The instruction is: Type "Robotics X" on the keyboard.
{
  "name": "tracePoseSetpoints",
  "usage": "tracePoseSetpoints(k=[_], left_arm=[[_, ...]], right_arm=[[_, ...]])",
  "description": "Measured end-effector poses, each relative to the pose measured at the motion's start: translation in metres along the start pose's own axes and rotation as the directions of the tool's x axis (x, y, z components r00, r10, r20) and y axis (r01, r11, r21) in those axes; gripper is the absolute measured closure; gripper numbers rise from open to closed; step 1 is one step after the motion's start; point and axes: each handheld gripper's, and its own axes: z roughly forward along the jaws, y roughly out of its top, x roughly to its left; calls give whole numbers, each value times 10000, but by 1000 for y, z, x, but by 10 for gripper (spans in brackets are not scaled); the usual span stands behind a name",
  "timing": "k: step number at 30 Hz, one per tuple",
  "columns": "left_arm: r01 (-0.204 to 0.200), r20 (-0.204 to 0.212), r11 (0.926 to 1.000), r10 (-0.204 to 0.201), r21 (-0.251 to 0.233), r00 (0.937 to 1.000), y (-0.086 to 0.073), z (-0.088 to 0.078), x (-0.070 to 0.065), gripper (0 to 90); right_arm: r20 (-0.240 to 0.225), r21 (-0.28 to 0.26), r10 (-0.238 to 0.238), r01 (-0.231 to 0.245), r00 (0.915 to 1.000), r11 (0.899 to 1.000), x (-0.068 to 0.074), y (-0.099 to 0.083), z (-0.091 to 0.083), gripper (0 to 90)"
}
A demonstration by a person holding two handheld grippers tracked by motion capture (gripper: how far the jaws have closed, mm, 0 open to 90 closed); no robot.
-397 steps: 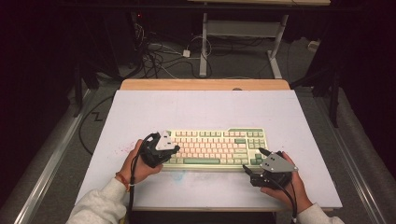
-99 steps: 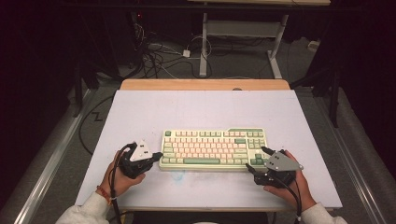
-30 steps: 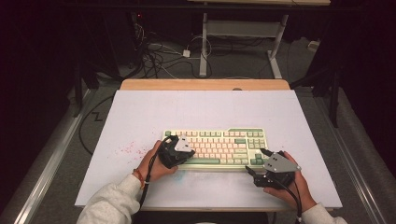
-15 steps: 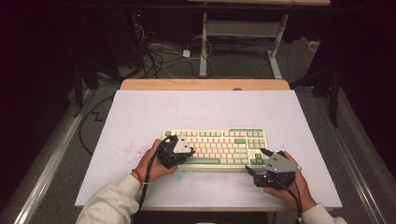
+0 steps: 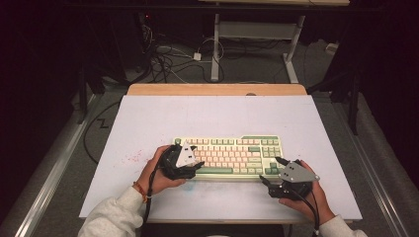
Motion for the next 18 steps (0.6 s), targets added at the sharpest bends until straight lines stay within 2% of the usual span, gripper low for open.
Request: tracePoseSetpoints(k=[3,9,11,15,18], left_arm=[[-10,-236,10000,12,60,9997,-5,-3,-1,289],[187,-375,9997,-193,-150,9991,-16,-12,2,210],[279,-585,9994,-290,-191,9979,-20,-15,3,204],[523,-746,9982,-542,-284,9957,-29,-21,5,185],[635,-927,9978,-648,-177,9936,-37,-24,5,183]], right_arm=[[-8,6,-5,5,10000,10000,0,0,0,222],[-23,68,17,-17,10000,10000,0,1,1,222],[-16,73,17,-17,10000,10000,1,1,1,222],[-4,99,66,-66,10000,9999,1,1,2,222],[33,57,90,-90,10000,9999,1,2,2,226]])
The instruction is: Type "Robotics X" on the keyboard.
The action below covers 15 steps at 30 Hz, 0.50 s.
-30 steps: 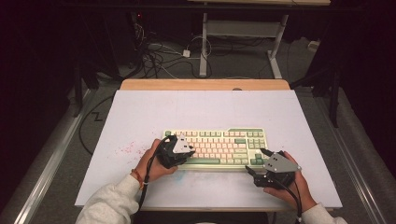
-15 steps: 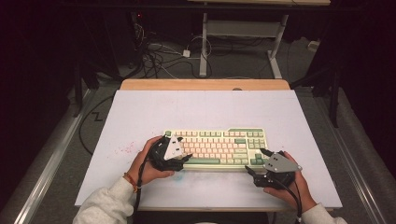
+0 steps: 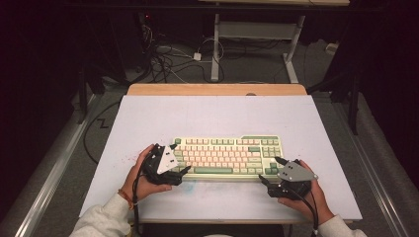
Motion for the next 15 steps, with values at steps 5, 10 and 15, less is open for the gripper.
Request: tracePoseSetpoints(k=[5,10,15], left_arm=[[173,-142,9997,-170,170,9998,-13,-5,-1,191],[254,-173,9986,-246,468,9995,-25,-8,-3,195],[426,-143,9983,-421,395,9990,-31,-15,-2,214]], right_arm=[[-56,-57,21,-21,10000,10000,1,2,0,227],[-106,-21,-17,17,9999,10000,2,2,1,226],[-109,4,-41,41,9999,10000,3,2,2,226]])
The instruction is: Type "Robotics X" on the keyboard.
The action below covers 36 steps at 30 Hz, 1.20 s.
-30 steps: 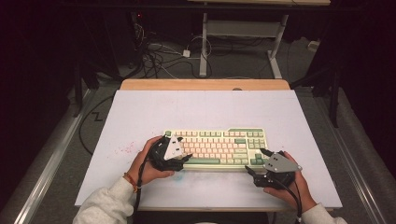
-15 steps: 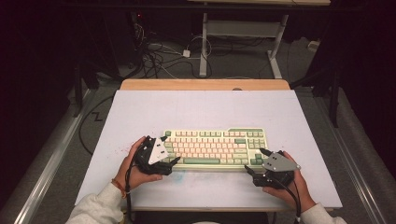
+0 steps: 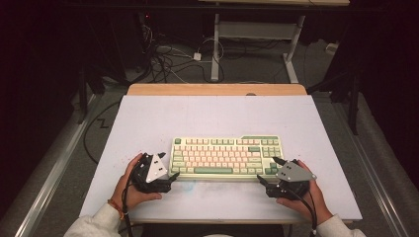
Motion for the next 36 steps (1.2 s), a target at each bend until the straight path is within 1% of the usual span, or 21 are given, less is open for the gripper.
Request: tracePoseSetpoints(k=[3,4,7,10,11,12,13,14,15,16,17,19,21,23,26,28,31,32,33,34,36], left_arm=[[140,40,9998,-140,118,9999,-5,-3,0,233],[153,62,9997,-155,210,9999,-6,-3,1,235],[208,108,9994,-211,283,9997,-9,-4,0,255],[322,250,9989,-331,347,9991,-11,-5,1,296],[349,342,9987,-361,360,9988,-12,-5,1,331],[402,410,9986,-417,354,9983,-13,-6,2,394],[500,511,9981,-517,349,9974,-13,-6,3,415],[461,560,9983,-480,351,9973,-14,-7,4,471],[548,611,9976,-573,417,9965,-14,-7,6,554],[686,729,9964,-721,503,9947,-15,-7,6,599],[721,869,9960,-765,532,9933,-15,-7,7,669],[703,1029,9957,-763,601,9918,-14,-7,9,786],[654,1230,9955,-734,680,9897,-12,-6,9,868],[581,1325,9955,-676,744,9889,-10,-6,9,875],[716,1391,9952,-805,674,9870,-6,-4,11,875],[898,1493,9948,-960,480,9841,-1,-3,14,875],[927,1614,9953,-961,283,9822,10,0,16,875],[903,1717,9956,-936,269,9807,15,3,16,875],[743,1682,9968,-782,294,9826,20,5,15,875],[621,1711,9977,-658,269,9831,24,8,15,876],[501,1803,9984,-537,245,9822,31,13,14,875]], right_arm=[[-30,-4,-42,42,10000,10000,0,0,1,227],[-38,-1,-37,37,10000,10000,0,1,1,227],[-34,22,-94,94,10000,10000,1,0,1,227],[-43,48,-97,97,9999,9999,1,0,2,226],[-55,44,-115,115,9999,9999,1,0,2,227],[-65,42,-114,114,9999,9999,1,1,2,227],[-65,37,-115,115,9999,9999,1,1,2,226],[-68,35,-125,125,9999,9999,1,1,2,226],[-74,35,-131,132,9999,9999,1,1,2,227],[-81,44,-145,145,9999,9999,1,1,2,227],[-73,53,-147,147,9999,9999,1,1,2,227],[-76,59,-154,154,9999,9999,1,1,2,227],[-77,62,-150,150,9999,9999,1,0,2,227],[-80,101,-149,150,9999,9998,1,0,3,228],[-82,120,-150,151,9999,9998,2,0,3,228],[-98,140,-167,168,9998,9998,2,0,3,228],[-119,167,-190,192,9997,9997,3,0,4,228],[-124,180,-205,207,9997,9996,3,0,4,229],[-135,191,-201,204,9997,9996,3,0,4,230],[-137,199,-196,198,9997,9996,3,0,5,230],[-152,238,-219,222,9996,9995,3,0,5,232]])
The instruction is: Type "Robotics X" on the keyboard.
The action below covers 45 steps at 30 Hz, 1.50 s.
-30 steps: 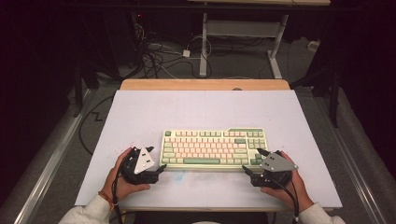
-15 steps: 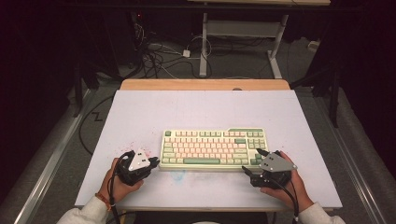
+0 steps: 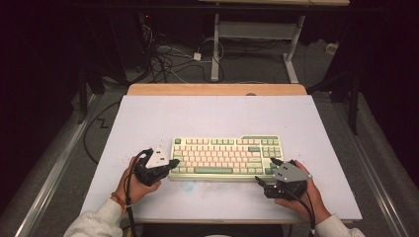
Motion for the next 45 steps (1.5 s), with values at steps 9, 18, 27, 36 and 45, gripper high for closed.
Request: tracePoseSetpoints(k=[9,18,27,36,45], left_arm=[[-325,277,9992,319,235,9991,25,27,2,875],[-299,334,9977,279,607,9991,29,43,6,875],[-406,341,9958,379,823,9987,30,49,6,875],[-274,443,9959,236,867,9987,30,50,6,876],[-382,289,9978,367,549,9989,32,43,4,877]], right_arm=[[91,-2,-7,7,10000,10000,-1,-1,-1,235],[46,47,-38,38,10000,10000,-1,-2,0,235],[37,83,-48,48,10000,10000,0,-2,0,235],[5,87,-96,95,10000,9999,-1,-2,-1,235],[32,74,-82,82,10000,9999,-1,-2,-1,235]])
